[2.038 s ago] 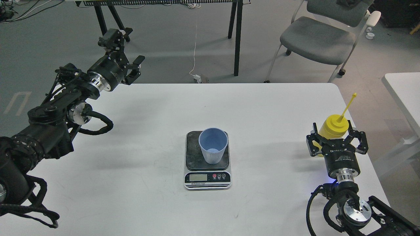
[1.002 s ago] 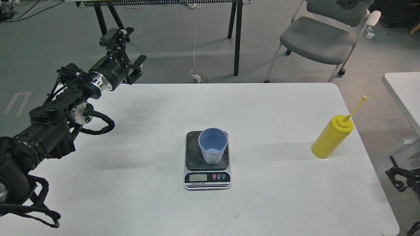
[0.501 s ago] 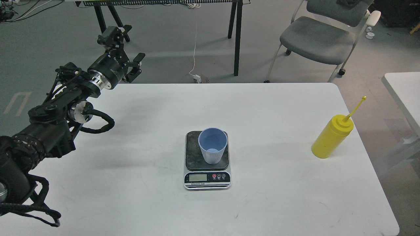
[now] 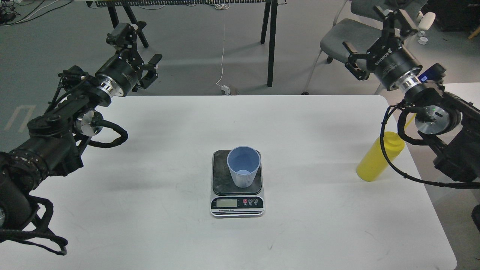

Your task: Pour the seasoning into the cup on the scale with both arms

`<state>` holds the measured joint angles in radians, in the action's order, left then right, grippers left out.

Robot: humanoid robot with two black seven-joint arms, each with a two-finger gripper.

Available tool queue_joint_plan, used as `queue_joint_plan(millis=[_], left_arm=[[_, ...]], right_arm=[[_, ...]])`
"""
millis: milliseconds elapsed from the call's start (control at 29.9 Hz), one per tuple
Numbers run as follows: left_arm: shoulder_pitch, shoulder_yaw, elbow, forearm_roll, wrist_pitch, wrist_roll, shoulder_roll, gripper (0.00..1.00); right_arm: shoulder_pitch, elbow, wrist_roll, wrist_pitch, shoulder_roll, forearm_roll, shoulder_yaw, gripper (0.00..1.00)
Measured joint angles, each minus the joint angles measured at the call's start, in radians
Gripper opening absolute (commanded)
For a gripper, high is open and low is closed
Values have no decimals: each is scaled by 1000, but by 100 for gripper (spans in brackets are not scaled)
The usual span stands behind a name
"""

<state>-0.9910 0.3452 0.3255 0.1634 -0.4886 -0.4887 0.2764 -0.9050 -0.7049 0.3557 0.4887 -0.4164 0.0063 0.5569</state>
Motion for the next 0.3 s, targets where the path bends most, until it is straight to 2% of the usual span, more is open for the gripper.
queue_joint_plan(millis=[301], left_arm=[[-1, 3, 1, 1, 0, 0, 1, 99]], right_arm=[[4, -16, 0, 0, 70, 0, 3, 99]])
